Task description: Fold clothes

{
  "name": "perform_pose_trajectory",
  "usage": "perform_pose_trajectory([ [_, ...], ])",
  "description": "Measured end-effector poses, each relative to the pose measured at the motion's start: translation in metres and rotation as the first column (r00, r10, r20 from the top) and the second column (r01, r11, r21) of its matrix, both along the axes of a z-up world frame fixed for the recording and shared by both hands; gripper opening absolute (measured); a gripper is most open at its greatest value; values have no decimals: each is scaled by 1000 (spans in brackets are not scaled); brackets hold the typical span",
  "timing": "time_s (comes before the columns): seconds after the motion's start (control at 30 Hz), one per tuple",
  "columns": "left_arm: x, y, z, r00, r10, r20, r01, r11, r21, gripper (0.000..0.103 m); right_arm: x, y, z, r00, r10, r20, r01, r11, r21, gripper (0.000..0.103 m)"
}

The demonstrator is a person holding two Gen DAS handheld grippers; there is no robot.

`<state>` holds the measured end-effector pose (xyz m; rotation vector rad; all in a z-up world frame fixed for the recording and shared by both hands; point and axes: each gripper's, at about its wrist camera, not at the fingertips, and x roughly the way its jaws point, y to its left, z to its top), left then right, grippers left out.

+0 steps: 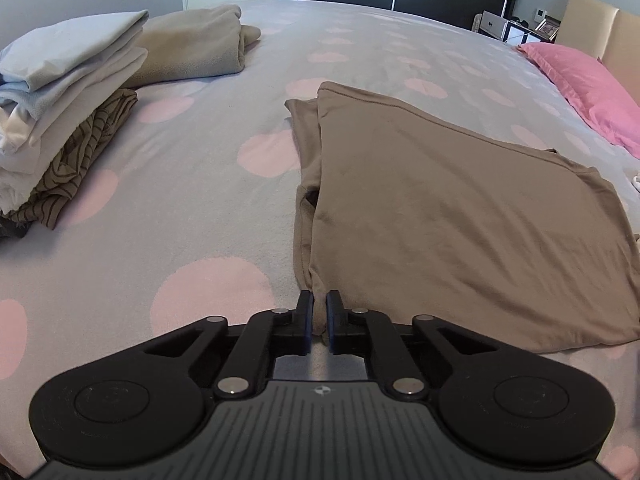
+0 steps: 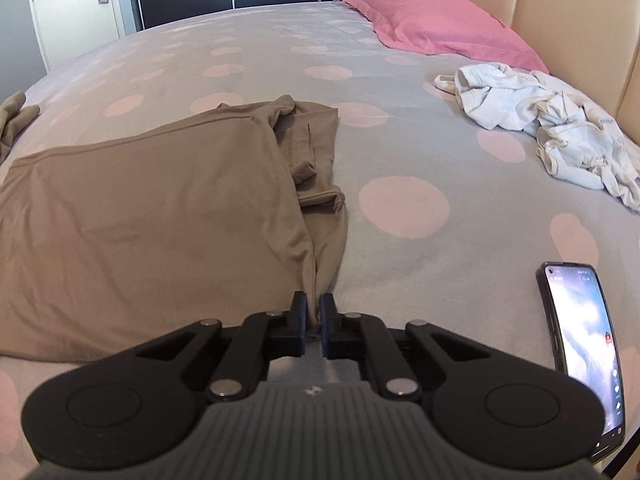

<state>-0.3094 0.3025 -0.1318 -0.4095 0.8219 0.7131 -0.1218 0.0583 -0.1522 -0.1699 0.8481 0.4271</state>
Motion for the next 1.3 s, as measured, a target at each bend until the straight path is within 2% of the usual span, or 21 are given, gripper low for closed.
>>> perform_pose_trajectory([
  [0.17, 1, -1, 14, 1000, 0, -1, 0, 999, 32, 3, -1, -2, 14, 1000, -3, 22, 2, 1000, 14, 7],
  [0.33, 2, 1, 43, 1000, -13, 3, 13, 999, 46, 2, 1, -2, 35, 1000, -12, -2, 12, 1000, 9, 6],
  [0.5, -2, 7, 80, 999, -35, 24, 33, 998, 59, 2, -2, -9, 64, 999, -17, -34, 19, 999, 43, 6],
  [0.6, -10, 8, 99, 998, -58, 32, 56, 996, 65, 2, -10, -14, 74, 997, -23, -71, 26, 999, 37, 6],
  [0.87, -45, 1, 122, 992, -115, -52, 117, 992, 37, 2, -53, -40, 77, 972, 9, -235, -3, 1000, 26, 6],
  [0.93, -54, -3, 124, 989, -131, -75, 134, 990, 39, 2, -65, -45, 74, 965, 19, -261, -19, 1000, 2, 6],
  [1.07, -62, -12, 114, 972, -161, -170, 171, 984, 44, 2, -80, -44, 60, 949, 40, -311, -58, 997, -50, 6],
  [1.17, -57, -17, 90, 945, -186, -271, 206, 977, 47, 2, -86, -38, 44, 940, 51, -338, -88, 991, -97, 6],
  [1.3, -51, -20, 62, 906, -211, -366, 230, 973, 9, 2, -86, -32, 24, 930, 63, -361, -124, 981, -146, 6],
])
